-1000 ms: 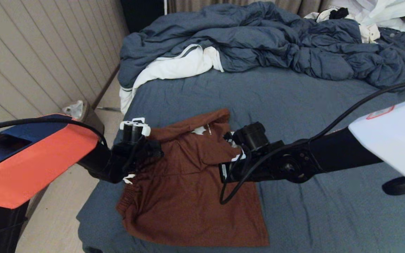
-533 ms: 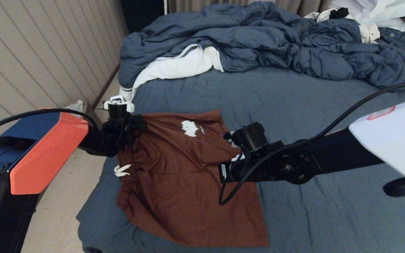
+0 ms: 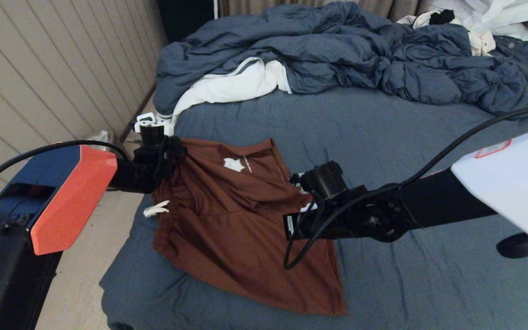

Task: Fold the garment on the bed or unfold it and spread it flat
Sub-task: Unford the brown shorts

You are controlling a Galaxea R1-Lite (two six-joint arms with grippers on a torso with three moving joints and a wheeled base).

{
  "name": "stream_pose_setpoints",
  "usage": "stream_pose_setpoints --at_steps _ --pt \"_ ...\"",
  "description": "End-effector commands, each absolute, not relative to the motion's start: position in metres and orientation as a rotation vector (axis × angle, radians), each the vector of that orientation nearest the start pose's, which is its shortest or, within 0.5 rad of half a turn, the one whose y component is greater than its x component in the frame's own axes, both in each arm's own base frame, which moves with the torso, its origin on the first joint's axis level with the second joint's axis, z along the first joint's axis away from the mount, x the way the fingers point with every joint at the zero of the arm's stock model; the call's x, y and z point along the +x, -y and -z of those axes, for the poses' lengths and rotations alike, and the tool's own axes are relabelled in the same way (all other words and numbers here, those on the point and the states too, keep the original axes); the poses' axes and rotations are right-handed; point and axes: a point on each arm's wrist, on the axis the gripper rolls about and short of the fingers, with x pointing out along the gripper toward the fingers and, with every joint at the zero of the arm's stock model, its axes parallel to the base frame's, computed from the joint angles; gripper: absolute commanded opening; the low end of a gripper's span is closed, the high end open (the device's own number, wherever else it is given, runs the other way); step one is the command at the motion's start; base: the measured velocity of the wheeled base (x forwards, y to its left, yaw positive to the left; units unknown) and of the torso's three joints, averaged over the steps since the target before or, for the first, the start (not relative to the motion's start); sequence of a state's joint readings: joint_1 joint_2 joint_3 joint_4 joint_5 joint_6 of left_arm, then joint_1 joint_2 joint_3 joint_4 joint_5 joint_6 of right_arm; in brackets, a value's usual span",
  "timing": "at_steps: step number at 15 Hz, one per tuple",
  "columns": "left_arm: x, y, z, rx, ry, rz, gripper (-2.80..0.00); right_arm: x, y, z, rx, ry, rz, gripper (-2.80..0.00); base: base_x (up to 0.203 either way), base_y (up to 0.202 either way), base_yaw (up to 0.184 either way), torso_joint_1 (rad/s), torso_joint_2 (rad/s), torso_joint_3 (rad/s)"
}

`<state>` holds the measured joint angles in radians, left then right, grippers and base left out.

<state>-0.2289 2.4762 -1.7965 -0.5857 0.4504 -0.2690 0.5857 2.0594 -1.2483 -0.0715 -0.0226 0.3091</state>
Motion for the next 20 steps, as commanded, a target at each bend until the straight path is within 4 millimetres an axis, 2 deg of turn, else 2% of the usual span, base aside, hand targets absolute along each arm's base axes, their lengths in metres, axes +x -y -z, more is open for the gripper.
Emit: stream_pose_setpoints --at_steps 1,3,4,7,9,10,12,16,18,20 --pt "0.502 0.11 -0.109 -0.214 -0.114 -0.226 -2.8 0.327 -0.216 -0.121 0.064 -0.787 -0.418 -2.8 0.0 0.0 0.0 0.0 0.0 0.0" --pt "0.494 0.114 -0.098 -0.185 -0.168 -0.192 -2.8 0.327 -0.216 -0.121 0.064 -0.787 -0.418 -2.8 0.0 0.0 0.0 0.0 0.0 0.0" --pt "0.487 0.119 -0.101 -0.18 -0.181 -0.164 -2.8 0.327 -0.216 -0.121 0.064 -0.786 -0.416 -2.8 0.0 0.0 0.0 0.0 0.0 0.0" --pt "0.461 0.132 -0.137 -0.192 -0.155 -0.097 -2.8 0.326 -0.215 -0.124 0.063 -0.775 -0.408 -2.8 0.0 0.0 0.0 0.0 0.0 0.0" --pt "0.438 0.132 -0.17 -0.206 -0.118 -0.071 -2.8 0.327 -0.215 -0.126 0.064 -0.77 -0.408 -2.8 0.0 0.0 0.0 0.0 0.0 0.0" --pt "0.426 0.129 -0.176 -0.203 -0.125 -0.067 -2.8 0.327 -0.215 -0.126 0.065 -0.768 -0.408 -2.8 0.0 0.0 0.0 0.0 0.0 0.0" --pt "0.408 0.118 -0.166 -0.186 -0.179 -0.083 -2.8 0.328 -0.215 -0.124 0.065 -0.775 -0.407 -2.8 0.0 0.0 0.0 0.0 0.0 0.0" --pt "0.373 0.088 -0.113 -0.159 -0.286 -0.115 -2.8 0.329 -0.214 -0.128 0.068 -0.764 -0.406 -2.8 0.0 0.0 0.0 0.0 0.0 0.0" --pt "0.368 0.068 -0.096 -0.168 -0.305 -0.142 -2.8 0.329 -0.214 -0.128 0.067 -0.761 -0.404 -2.8 0.0 0.0 0.0 0.0 0.0 0.0" --pt "0.363 0.061 -0.088 -0.197 -0.333 -0.129 -2.8 0.33 -0.213 -0.129 0.067 -0.759 -0.399 -2.8 0.0 0.0 0.0 0.0 0.0 0.0"
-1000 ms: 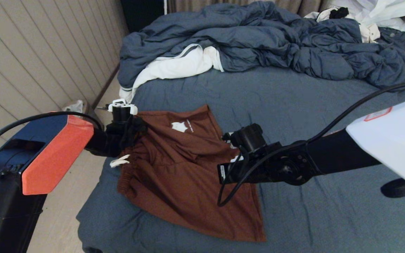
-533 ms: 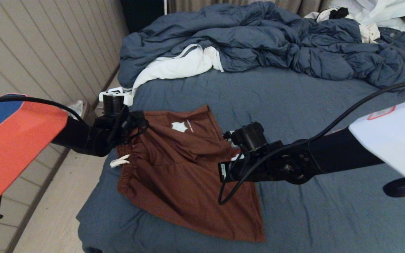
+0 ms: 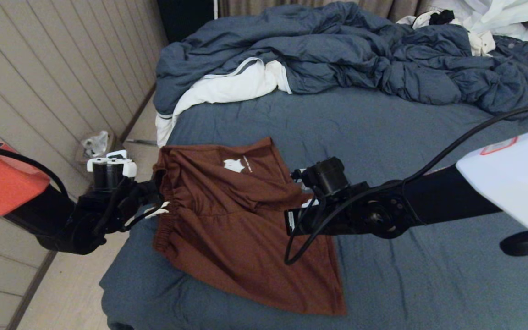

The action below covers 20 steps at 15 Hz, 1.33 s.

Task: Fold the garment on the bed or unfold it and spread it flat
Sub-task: Unford the brown shorts

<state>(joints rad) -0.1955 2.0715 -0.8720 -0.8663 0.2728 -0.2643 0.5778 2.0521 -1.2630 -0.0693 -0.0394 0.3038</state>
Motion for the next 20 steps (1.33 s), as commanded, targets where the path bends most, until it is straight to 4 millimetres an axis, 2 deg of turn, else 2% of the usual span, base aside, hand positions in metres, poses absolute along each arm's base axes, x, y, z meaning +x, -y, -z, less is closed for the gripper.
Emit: stream_pose_setpoints --at_steps 1,4,7,9,12,16,19,20 --pt "0.362 0.061 -0.087 -0.204 -0.335 -0.13 -2.8 0.332 -0.212 -0.13 0.07 -0.755 -0.397 -2.8 0.0 0.0 0.0 0.0 0.0 0.0" --pt "0.36 0.06 -0.072 -0.197 -0.382 -0.134 -2.8 0.342 -0.205 -0.126 0.081 -0.755 -0.362 -2.8 0.0 0.0 0.0 0.0 0.0 0.0" --pt "0.347 0.076 -0.052 -0.182 -0.432 -0.088 -2.8 0.352 -0.194 -0.131 0.1 -0.732 -0.329 -2.8 0.0 0.0 0.0 0.0 0.0 0.0" --pt "0.341 0.081 -0.04 -0.176 -0.431 -0.074 -2.8 0.352 -0.191 -0.134 0.093 -0.718 -0.292 -2.8 0.0 0.0 0.0 0.0 0.0 0.0" --pt "0.333 0.08 -0.047 -0.176 -0.412 -0.068 -2.8 0.349 -0.184 -0.138 0.086 -0.711 -0.26 -2.8 0.0 0.0 0.0 0.0 0.0 0.0" --pt "0.333 0.081 -0.027 -0.171 -0.478 -0.056 -2.8 0.358 -0.154 -0.152 0.086 -0.816 -0.159 -2.8 0.0 0.0 0.0 0.0 0.0 0.0" --pt "0.333 0.086 -0.009 -0.145 -0.522 -0.105 -2.8 0.362 -0.123 -0.161 0.152 -0.898 -0.022 -2.8 0.0 0.0 0.0 0.0 0.0 0.0" --pt "0.331 0.089 -0.012 -0.14 -0.501 -0.124 -2.8 0.362 -0.115 -0.162 0.161 -0.913 0.028 -2.8 0.0 0.0 0.0 0.0 0.0 0.0"
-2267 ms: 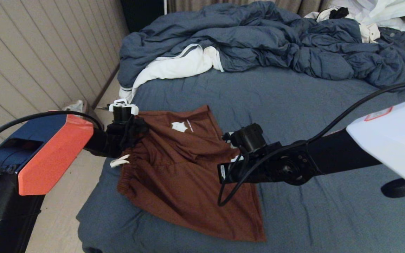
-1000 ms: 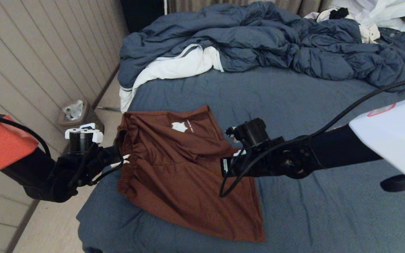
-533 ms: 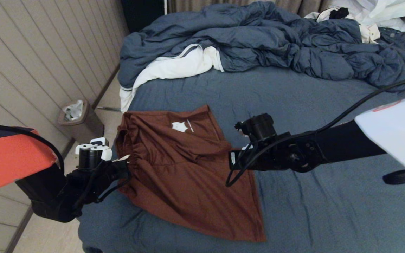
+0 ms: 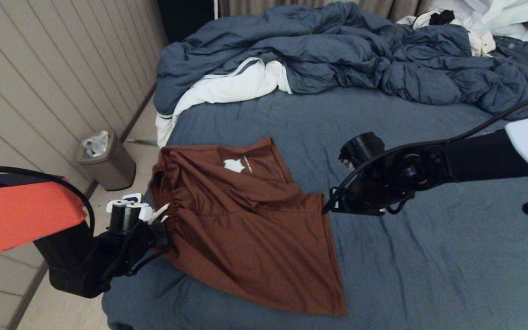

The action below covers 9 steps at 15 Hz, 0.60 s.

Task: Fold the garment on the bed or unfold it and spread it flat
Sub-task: Unford the brown shorts

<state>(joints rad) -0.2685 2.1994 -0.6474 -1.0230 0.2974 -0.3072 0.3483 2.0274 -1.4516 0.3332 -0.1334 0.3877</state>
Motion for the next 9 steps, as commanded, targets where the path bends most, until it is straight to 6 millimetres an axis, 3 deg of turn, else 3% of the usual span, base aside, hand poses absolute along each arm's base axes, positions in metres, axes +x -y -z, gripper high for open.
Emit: stream_pose_setpoints --at_steps 1,4,5,9 --pt "0.329 0.089 -0.02 -0.153 -0.477 -0.122 -2.8 0.362 -0.109 -0.161 0.153 -0.92 0.077 -2.8 0.0 0.0 0.0 0.0 0.0 0.0" --pt "0.317 0.086 -0.055 -0.19 -0.395 -0.109 -2.8 0.355 -0.093 -0.17 0.102 -0.917 0.184 -2.8 0.0 0.0 0.0 0.0 0.0 0.0" --pt "0.313 0.085 -0.061 -0.197 -0.384 -0.107 0.0 0.352 -0.091 -0.173 0.081 -0.925 0.186 -2.8 0.0 0.0 0.0 0.0 0.0 0.0" --pt "0.31 0.076 -0.081 -0.22 -0.338 -0.121 0.0 0.354 -0.088 -0.182 0.024 -0.902 0.201 -2.8 0.0 0.0 0.0 0.0 0.0 0.0"
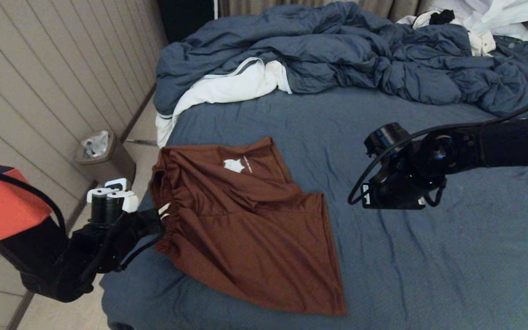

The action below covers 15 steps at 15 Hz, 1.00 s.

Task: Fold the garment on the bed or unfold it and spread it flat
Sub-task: Unford the brown shorts

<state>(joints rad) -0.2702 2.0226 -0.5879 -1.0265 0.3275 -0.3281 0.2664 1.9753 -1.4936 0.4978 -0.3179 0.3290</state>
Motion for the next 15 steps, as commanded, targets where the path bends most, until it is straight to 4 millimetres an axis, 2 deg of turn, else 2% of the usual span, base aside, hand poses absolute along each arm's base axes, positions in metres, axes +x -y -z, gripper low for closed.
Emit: stream_pose_setpoints --at_steps 1,3,9,12,15 --pt "0.309 0.076 -0.079 -0.217 -0.358 -0.124 0.0 0.356 -0.089 -0.183 0.019 -0.896 0.196 -2.8 0.0 0.0 0.0 0.0 0.0 0.0" --pt "0.31 0.078 -0.07 -0.222 -0.412 -0.134 0.0 0.36 -0.091 -0.182 0.013 -0.892 0.193 -2.8 0.0 0.0 0.0 0.0 0.0 0.0" --pt "0.295 0.116 -0.045 -0.286 -0.608 -0.088 0.0 0.368 -0.095 -0.175 0.003 -0.913 0.192 -2.8 0.0 0.0 0.0 0.0 0.0 0.0" --pt "0.284 0.13 -0.043 -0.295 -0.64 -0.056 0.0 0.368 -0.096 -0.176 0.003 -0.911 0.188 -2.8 0.0 0.0 0.0 0.0 0.0 0.0" --pt "0.285 0.132 -0.038 -0.296 -0.653 -0.058 0.0 0.368 -0.097 -0.178 0.004 -0.906 0.184 -2.8 0.0 0.0 0.0 0.0 0.0 0.0"
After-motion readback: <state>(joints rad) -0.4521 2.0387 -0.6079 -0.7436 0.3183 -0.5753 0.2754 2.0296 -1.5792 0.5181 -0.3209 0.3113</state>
